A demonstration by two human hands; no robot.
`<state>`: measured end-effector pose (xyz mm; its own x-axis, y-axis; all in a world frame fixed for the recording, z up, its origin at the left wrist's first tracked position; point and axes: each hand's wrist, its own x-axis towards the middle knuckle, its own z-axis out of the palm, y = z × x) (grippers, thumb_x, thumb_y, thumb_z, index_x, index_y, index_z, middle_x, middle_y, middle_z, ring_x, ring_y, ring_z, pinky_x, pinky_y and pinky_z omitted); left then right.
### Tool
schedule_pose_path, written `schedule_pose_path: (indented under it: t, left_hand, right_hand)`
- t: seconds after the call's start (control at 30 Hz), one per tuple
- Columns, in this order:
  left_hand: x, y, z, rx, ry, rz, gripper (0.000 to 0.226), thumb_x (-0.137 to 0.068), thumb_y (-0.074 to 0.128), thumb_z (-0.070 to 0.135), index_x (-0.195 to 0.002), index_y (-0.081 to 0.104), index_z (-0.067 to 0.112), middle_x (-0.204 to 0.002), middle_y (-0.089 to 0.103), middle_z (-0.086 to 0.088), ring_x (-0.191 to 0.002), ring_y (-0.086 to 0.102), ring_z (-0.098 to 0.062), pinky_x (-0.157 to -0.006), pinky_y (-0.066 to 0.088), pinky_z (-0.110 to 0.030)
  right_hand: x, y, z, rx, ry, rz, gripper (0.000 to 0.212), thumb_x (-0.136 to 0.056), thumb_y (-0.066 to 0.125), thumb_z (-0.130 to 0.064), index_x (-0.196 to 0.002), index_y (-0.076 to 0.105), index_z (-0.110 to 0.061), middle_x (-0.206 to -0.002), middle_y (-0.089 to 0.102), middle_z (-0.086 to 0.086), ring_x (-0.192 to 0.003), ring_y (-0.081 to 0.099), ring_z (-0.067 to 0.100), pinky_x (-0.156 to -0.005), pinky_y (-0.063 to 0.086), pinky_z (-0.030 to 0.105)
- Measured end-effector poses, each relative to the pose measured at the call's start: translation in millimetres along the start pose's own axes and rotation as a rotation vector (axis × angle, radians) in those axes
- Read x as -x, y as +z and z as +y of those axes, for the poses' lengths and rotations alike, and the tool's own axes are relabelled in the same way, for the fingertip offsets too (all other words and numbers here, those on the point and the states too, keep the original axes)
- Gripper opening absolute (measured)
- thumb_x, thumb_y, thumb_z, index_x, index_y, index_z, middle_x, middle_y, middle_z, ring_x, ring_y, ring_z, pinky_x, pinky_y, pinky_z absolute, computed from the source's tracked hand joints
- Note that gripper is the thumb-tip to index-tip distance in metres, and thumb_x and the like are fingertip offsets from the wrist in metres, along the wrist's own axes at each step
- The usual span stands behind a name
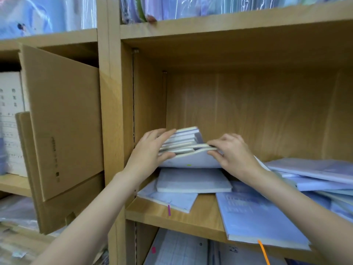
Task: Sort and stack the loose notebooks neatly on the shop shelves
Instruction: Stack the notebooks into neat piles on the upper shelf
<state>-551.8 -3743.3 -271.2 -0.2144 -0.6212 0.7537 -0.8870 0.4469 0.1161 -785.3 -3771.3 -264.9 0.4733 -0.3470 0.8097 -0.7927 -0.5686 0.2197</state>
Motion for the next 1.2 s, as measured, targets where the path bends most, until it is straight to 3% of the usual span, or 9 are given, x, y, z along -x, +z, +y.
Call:
schedule_pose_path:
  t: [0.2, 0.33, 0.5, 0.67, 0.73, 0.83, 0.97, 1.1, 1.2]
  left_hand:
    - [60, 26, 2, -0.018, 0.088, 0.034, 0.048, -0.076, 0.075, 0.012, -0.121, 0.060, 0.018, -0.127, 0.052, -0.006, -0.116, 0.042, -0.019, -0.096, 0.040, -0.038]
    - [80, 34, 1, 0.024, 0.028, 0.072, 0.042, -0.077, 0.072, 0.006, -0.117, 0.062, 0.012, -0.108, 0.053, -0.003, -0.102, 0.043, -0.012, -0.086, 0.034, -0.015]
    - [90, 26, 2, 0.056, -0.039, -0.057, 0.041, -0.083, 0.067, 0.007, -0.123, 0.060, 0.014, -0.112, 0.060, 0.003, -0.102, 0.059, -0.019, -0.082, 0.039, -0.018]
    - [86, 8, 1, 0.140, -0.066, -0.226, 0.050, -0.093, 0.045, -0.001, -0.139, 0.041, 0.019, -0.144, 0.039, 0.006, -0.133, 0.035, -0.011, -0.096, 0.009, 0.005]
    - [81, 3, -1, 0.158, -0.094, -0.275, 0.053, -0.093, 0.045, 0.002, -0.141, 0.037, 0.024, -0.147, 0.036, 0.004, -0.138, 0.029, -0.013, -0.106, 0.011, -0.003]
    - [73, -5, 0, 0.144, -0.125, -0.330, 0.059, -0.094, 0.048, 0.009, -0.146, 0.027, 0.027, -0.150, 0.030, 0.006, -0.141, 0.021, -0.015, -0.116, 0.013, -0.024]
    - [74, -12, 1, 0.198, -0.152, -0.228, 0.049, -0.093, 0.053, 0.014, -0.140, 0.039, 0.021, -0.139, 0.045, 0.005, -0.129, 0.041, -0.011, -0.103, 0.026, -0.016]
    - [100, 3, -3, 0.104, -0.039, 0.072, 0.024, -0.083, 0.068, 0.007, -0.105, 0.070, 0.015, -0.107, 0.069, 0.004, -0.102, 0.063, -0.011, -0.091, 0.037, -0.011]
    - [119, 16, -2, 0.100, 0.004, 0.093, 0.017, -0.080, 0.071, 0.012, -0.096, 0.073, 0.014, -0.105, 0.070, 0.002, -0.095, 0.063, -0.009, -0.085, 0.035, -0.009]
  right_hand:
    - [30, -12, -9, -0.006, -0.084, -0.104, 0.031, -0.062, 0.075, -0.041, -0.056, 0.056, -0.017, -0.045, 0.043, -0.011, -0.044, 0.052, 0.016, -0.071, 0.038, 0.022]
    - [43, -5, -16, 0.135, -0.155, -0.163, 0.041, -0.047, 0.091, -0.033, -0.053, 0.054, -0.018, -0.047, 0.051, -0.003, -0.052, 0.056, 0.019, -0.069, 0.029, 0.027]
    - [62, 0, -23, 0.161, -0.192, -0.208, 0.034, -0.047, 0.090, -0.019, -0.056, 0.056, -0.018, -0.050, 0.055, -0.001, -0.058, 0.059, 0.021, -0.063, 0.048, 0.030]
    - [48, -3, -28, -0.213, 0.033, -0.013, 0.016, -0.068, 0.069, -0.022, -0.066, 0.062, -0.007, -0.067, 0.066, 0.007, -0.064, 0.066, 0.027, -0.075, 0.052, 0.040]
    - [41, -10, -37, -0.391, 0.147, 0.042, 0.014, -0.074, 0.072, -0.017, -0.073, 0.066, -0.005, -0.076, 0.069, 0.010, -0.070, 0.066, 0.029, -0.072, 0.049, 0.030]
    - [33, -20, -50, -0.680, 0.335, 0.101, 0.011, -0.078, 0.074, -0.012, -0.073, 0.065, -0.010, -0.069, 0.067, 0.001, -0.069, 0.061, 0.020, -0.067, 0.045, 0.033]
    - [26, -24, -61, -0.886, 0.304, 0.117, 0.018, -0.080, 0.073, -0.016, -0.070, 0.059, -0.019, -0.069, 0.064, -0.005, -0.067, 0.058, 0.009, -0.067, 0.046, 0.029]
    - [44, -34, -54, -0.862, 0.158, -0.100, 0.017, -0.074, 0.073, -0.027, -0.071, 0.059, -0.018, -0.069, 0.061, -0.004, -0.063, 0.055, 0.007, -0.065, 0.044, 0.023]
    - [69, -34, -48, -0.610, 0.055, -0.388, 0.023, -0.072, 0.074, -0.034, -0.083, 0.068, -0.015, -0.080, 0.069, -0.009, -0.076, 0.062, 0.003, -0.073, 0.046, 0.018]
